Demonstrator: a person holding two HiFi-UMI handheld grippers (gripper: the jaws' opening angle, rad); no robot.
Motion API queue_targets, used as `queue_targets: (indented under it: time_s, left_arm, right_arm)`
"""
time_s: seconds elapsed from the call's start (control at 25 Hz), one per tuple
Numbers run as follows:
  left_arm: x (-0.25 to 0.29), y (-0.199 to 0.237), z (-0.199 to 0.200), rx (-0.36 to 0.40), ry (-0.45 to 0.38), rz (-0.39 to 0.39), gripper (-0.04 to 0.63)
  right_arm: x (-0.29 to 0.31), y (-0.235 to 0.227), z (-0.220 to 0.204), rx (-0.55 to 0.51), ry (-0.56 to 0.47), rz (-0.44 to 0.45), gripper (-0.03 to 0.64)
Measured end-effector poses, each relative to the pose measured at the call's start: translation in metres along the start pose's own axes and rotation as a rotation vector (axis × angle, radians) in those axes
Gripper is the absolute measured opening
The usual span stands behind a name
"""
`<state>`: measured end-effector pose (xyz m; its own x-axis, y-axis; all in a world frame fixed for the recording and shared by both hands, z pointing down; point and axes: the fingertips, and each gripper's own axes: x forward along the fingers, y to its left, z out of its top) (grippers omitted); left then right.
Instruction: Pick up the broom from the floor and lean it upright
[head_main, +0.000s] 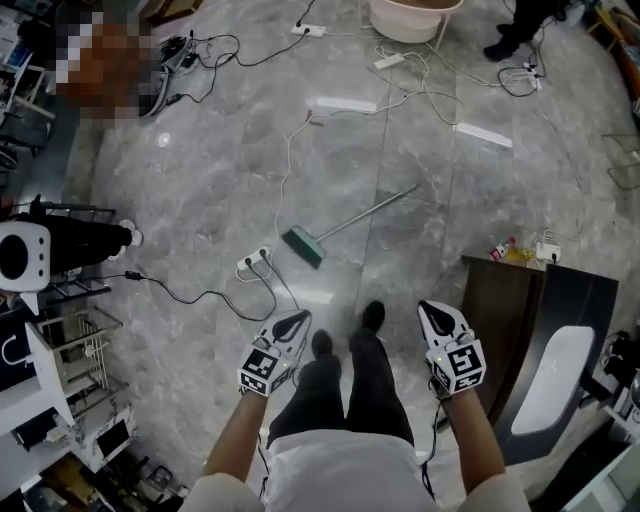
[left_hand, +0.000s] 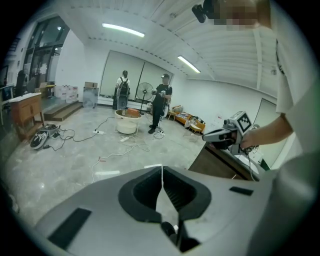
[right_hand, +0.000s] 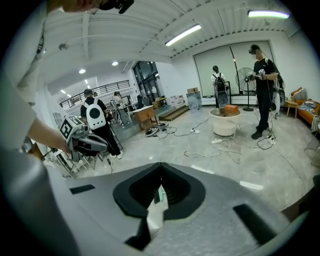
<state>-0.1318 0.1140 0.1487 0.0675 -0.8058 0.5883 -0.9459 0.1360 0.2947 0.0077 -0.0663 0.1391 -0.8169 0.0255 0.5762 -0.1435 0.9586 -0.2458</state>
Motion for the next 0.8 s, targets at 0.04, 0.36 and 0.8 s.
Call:
queue_targets:
  time_s: [0.04,0.36,0.8]
  left_arm:
    - [0.009,0.009,-0.003,-0.007,-0.009,0.003,0.011]
    - [0.069,0.077,-0.071,-0.04,-0.09,0.068,0.011]
    - [0.139,0.131,-0.206,-0.115,-0.075,0.11,0.011]
  right_arm:
    - [0.012,-0.001,-0.005,0.005,0.0,0.001,0.002]
    - [0.109,0.007,-0.066,0.073,-0.026,0.014,0.002]
    - [0.233,0.015,-0.177,0.119,-0.039,0.019,0.002]
